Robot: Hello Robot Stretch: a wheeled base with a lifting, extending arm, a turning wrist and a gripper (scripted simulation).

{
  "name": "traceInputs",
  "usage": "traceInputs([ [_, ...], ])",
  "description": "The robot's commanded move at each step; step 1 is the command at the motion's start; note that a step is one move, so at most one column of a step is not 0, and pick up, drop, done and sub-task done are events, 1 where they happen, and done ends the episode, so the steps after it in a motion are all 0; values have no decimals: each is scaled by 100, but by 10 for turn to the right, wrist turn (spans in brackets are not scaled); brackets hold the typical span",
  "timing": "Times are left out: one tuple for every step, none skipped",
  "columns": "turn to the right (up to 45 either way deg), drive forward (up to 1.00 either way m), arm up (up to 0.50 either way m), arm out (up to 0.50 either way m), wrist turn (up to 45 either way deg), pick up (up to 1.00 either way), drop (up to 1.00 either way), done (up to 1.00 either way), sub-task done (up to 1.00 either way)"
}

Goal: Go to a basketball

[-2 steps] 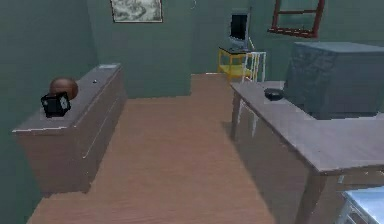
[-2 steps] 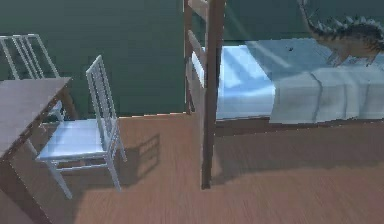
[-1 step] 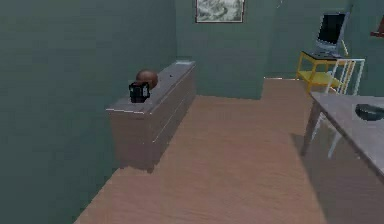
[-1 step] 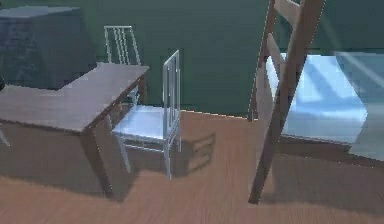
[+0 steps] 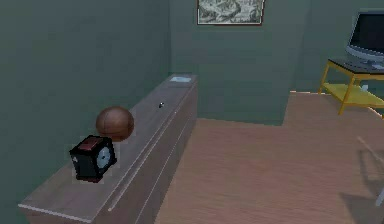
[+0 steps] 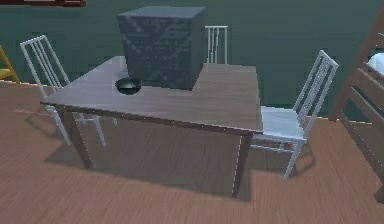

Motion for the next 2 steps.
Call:
traceInputs([
  [-60, 0, 0, 0, 0, 0, 0, 0, 0],
  [-30, 0, 0, 0, 0, 0, 0, 0, 0],
])
